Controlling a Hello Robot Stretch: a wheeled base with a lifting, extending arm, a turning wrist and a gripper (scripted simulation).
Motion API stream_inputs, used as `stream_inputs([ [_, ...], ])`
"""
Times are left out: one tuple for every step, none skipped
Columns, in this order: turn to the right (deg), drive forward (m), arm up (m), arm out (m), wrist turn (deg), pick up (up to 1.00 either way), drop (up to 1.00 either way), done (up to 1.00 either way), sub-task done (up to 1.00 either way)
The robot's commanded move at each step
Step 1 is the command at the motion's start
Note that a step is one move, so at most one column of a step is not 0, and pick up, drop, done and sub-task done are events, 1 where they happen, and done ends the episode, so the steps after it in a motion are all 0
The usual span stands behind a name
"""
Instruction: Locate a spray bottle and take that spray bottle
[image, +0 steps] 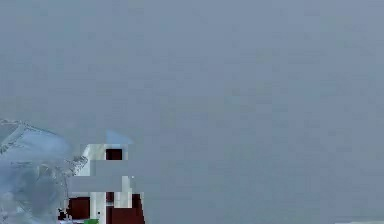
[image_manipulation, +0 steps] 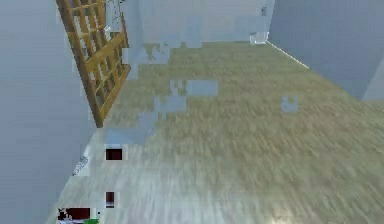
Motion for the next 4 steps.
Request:
stream_inputs([
  [-45.0,0.0,0.0,0.0,0.0,0.0,0.0,0.0,0.0],
  [-45.0,0.0,0.0,0.0,0.0,0.0,0.0,0.0,0.0],
  [-45.0,0.0,0.0,0.0,0.0,0.0,0.0,0.0,0.0],
  [-9.0,0.0,0.0,0.0,0.0,0.0,0.0,0.0,0.0],
])
